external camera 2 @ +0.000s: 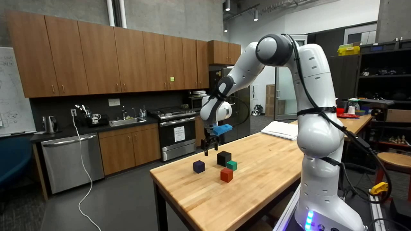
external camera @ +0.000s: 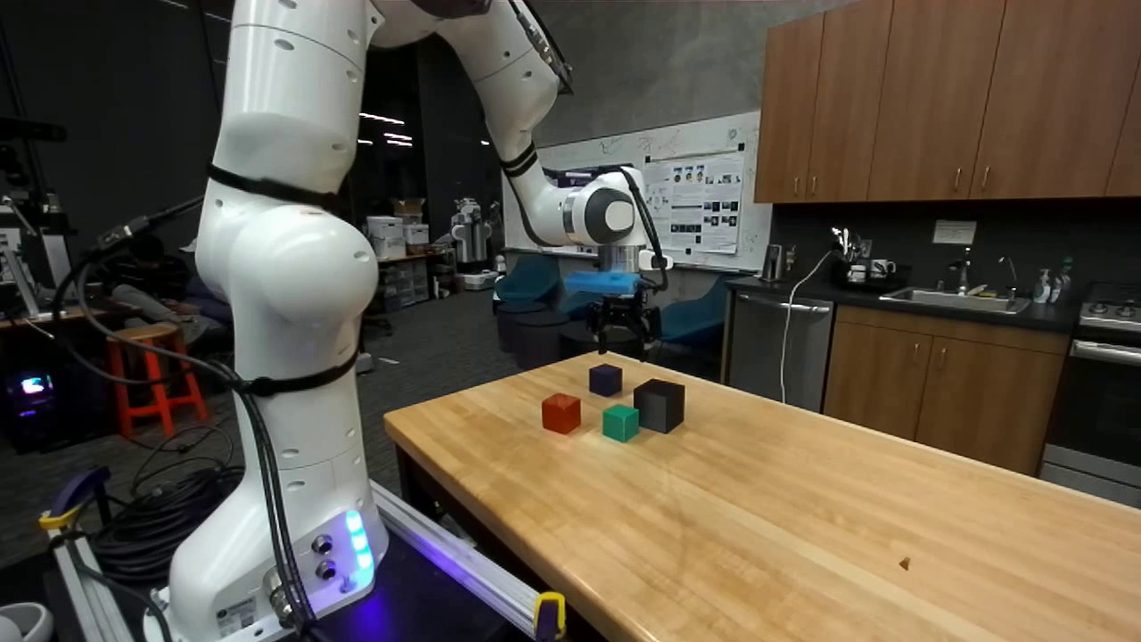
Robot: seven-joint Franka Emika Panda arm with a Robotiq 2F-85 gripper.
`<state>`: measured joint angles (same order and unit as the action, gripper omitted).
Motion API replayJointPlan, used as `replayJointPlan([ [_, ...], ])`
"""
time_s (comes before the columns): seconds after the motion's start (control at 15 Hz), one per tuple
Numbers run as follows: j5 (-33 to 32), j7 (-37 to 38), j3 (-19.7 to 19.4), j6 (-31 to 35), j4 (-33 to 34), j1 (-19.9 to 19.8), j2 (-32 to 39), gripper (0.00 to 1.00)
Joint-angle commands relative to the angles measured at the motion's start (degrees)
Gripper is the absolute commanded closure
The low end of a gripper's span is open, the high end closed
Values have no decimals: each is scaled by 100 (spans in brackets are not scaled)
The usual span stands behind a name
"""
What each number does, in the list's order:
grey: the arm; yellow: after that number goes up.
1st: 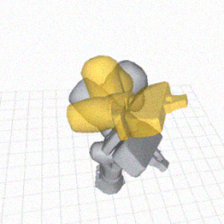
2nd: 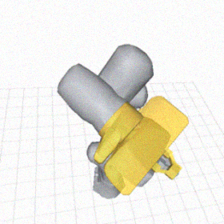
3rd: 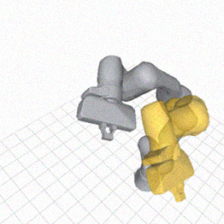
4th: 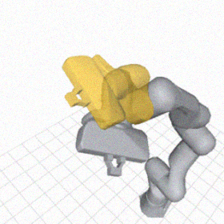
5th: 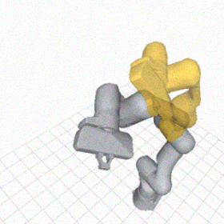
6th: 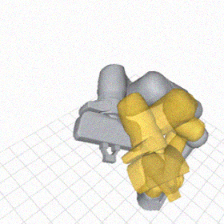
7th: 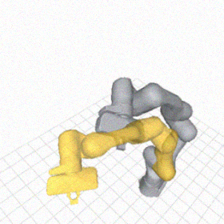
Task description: Remove the blue block from the top of the orange block and put the green block on top of the orange block.
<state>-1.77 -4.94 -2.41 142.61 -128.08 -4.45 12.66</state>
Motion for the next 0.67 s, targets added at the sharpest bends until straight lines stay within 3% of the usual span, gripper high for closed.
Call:
replayJointPlan([
  [0.0, 24, -185, -95, 41, -666, -94, -654, 0],
  [0.6, 28, -456, -333, 313, -1484, -271, -942, 0],
])
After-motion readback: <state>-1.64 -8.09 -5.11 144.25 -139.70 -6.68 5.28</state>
